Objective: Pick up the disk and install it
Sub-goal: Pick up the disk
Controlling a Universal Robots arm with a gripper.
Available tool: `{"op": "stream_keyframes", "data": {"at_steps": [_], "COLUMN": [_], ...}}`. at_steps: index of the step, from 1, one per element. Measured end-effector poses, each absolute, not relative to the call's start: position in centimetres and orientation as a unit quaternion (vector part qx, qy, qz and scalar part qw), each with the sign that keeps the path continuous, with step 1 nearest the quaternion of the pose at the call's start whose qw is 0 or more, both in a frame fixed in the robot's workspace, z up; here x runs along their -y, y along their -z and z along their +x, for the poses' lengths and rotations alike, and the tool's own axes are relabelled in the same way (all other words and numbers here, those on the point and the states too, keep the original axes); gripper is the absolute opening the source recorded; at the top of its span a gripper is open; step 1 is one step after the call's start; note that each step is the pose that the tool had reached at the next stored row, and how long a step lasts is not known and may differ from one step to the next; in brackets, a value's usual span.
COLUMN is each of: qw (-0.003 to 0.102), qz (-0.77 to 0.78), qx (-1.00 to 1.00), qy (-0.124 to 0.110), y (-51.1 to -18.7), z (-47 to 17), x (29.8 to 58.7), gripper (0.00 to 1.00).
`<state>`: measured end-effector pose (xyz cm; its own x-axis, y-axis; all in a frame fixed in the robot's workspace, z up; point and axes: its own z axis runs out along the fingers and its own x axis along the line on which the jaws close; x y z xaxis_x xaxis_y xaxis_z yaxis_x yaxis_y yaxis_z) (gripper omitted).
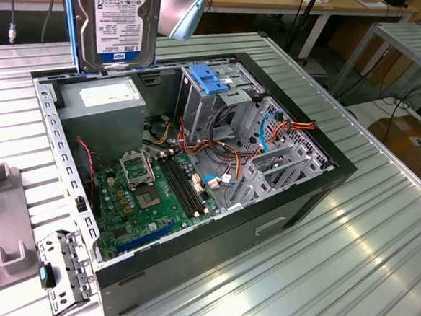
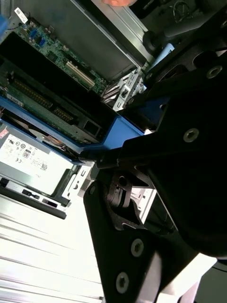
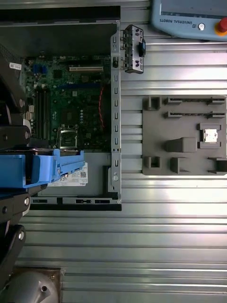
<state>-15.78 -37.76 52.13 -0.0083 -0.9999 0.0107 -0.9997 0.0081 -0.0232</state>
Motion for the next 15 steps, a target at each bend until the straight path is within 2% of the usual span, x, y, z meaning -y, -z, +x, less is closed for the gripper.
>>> {"op": "stream_keyframes", "data": {"at_steps": [15], "qw": [0.006], "qz": [-0.704], "qx": [-0.710], "qy": [0.013], "y": [-51.7], "z": [-14.5], "x": [38.9], "gripper": [0.37]}}
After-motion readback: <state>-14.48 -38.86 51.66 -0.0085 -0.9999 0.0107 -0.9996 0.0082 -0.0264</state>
